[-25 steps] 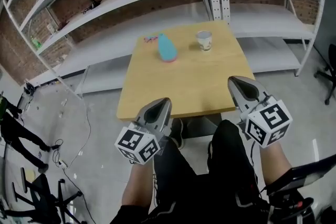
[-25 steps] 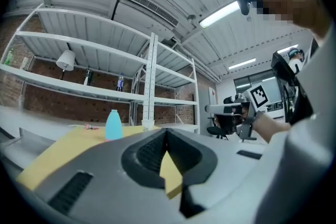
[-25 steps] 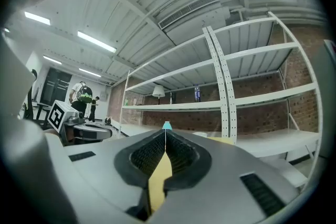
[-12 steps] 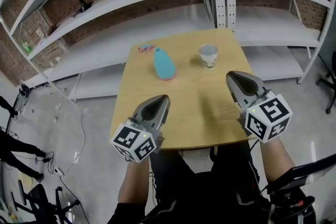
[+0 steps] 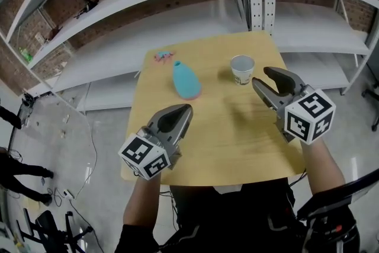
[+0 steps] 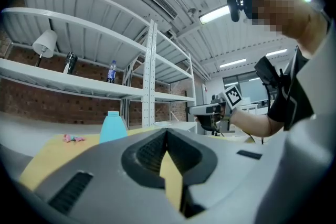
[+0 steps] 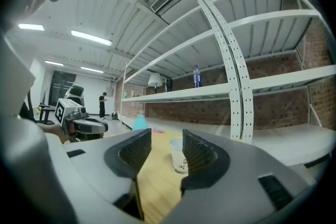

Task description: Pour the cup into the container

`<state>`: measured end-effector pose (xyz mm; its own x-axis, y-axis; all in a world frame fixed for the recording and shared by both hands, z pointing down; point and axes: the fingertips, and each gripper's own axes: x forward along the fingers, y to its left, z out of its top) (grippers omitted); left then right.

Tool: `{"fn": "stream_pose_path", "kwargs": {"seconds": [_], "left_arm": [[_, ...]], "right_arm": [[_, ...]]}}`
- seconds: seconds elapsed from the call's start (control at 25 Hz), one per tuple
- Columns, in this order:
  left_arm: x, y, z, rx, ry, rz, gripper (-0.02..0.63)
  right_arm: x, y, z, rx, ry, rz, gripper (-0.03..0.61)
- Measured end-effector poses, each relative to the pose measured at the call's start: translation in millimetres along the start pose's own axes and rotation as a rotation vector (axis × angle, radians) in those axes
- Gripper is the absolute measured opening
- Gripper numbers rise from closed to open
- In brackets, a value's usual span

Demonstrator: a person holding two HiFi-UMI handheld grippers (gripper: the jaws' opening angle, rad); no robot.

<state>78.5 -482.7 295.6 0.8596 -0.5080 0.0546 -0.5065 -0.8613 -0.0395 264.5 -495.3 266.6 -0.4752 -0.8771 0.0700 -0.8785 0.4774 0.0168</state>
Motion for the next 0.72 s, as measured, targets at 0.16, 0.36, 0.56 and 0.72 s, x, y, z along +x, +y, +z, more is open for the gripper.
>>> {"fn": "stream_pose_path", "kwargs": {"seconds": [0.16,0.36,0.56,0.72], "left_arm": [[9.1,3.6,-8.8,-0.003,0.012,-0.042,0.002],[23.9,3.3,-21.3,0.016,0.028,-0.114,0.002],[28.8,10.2,-27.8,-0.03,0.019,-0.1,0.002],[29.8,12.9,-28.6,-0.028,0.025,-0.103,0.002]], "right_arm": [[18.6,-13.8,-10.0,-0.007,0.06,0.027,0.217],[39.5,-26.1,-27.0,0.006,0.114,0.045,0.269],[59.3,-36.0,-49.1,0.055,0.153,0.044,0.306],[71.9,-38.2,-61.0,0.06,0.18,0.048,0.316]]}}
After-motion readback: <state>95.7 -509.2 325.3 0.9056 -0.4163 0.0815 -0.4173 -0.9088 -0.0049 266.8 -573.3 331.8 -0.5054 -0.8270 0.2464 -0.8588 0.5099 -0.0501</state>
